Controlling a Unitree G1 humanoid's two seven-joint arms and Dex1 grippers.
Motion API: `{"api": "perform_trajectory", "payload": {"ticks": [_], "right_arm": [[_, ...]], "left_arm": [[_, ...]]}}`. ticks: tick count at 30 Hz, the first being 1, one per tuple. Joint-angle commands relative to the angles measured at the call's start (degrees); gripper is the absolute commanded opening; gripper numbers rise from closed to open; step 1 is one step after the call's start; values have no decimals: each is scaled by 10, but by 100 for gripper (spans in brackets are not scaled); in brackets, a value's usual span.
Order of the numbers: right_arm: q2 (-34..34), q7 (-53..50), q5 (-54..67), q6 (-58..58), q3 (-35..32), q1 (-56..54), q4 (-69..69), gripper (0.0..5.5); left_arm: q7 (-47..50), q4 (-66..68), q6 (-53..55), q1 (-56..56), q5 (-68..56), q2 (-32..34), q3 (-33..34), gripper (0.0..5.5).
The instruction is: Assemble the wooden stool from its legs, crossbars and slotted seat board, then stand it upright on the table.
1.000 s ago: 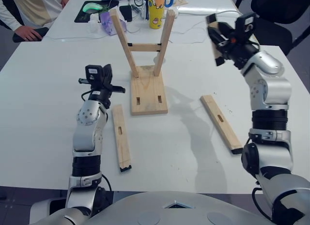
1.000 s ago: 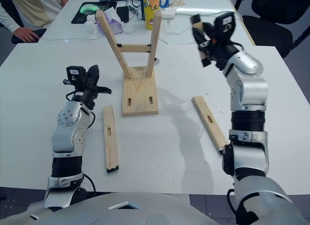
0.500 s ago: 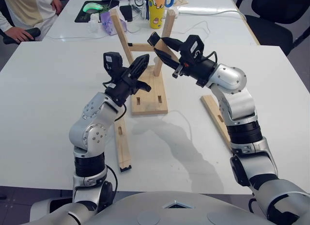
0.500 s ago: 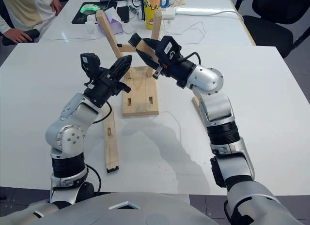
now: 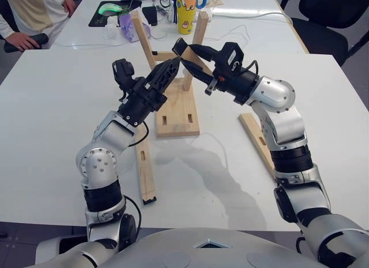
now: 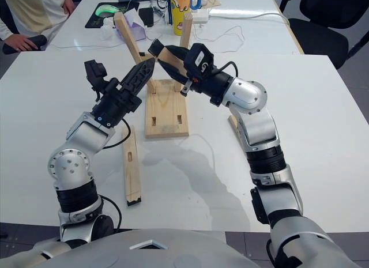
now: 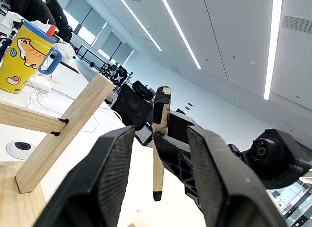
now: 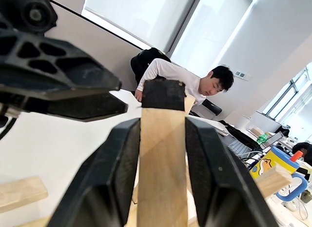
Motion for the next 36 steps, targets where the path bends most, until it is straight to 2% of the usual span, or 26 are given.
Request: {"api": "perform_trajectory", "payload": {"ticks": [1,9,20,27,28,32,36], "right_arm": [[-1,16,10,9,5,8,-17,132],[0,32,14,18,13,13,-28,132],[-1,38,14,26,13,11,-27,132],[-1,42,31,53,10,15,-38,132],[-1,44,39,62,7,15,-41,161],[1,38,67,100,-13,6,-49,209],[-10,52,126,171,-37,-3,-55,217]], "left_arm": [[11,9,-7,-11,-5,3,-5,200],[13,13,-23,-16,-1,4,-16,200],[16,12,-44,-11,3,7,-24,47],[28,25,-55,-8,14,11,-16,47],[32,27,-57,-7,16,11,-14,47],[49,35,-62,1,25,18,0,47],[74,42,-80,10,28,34,47,47]]}}
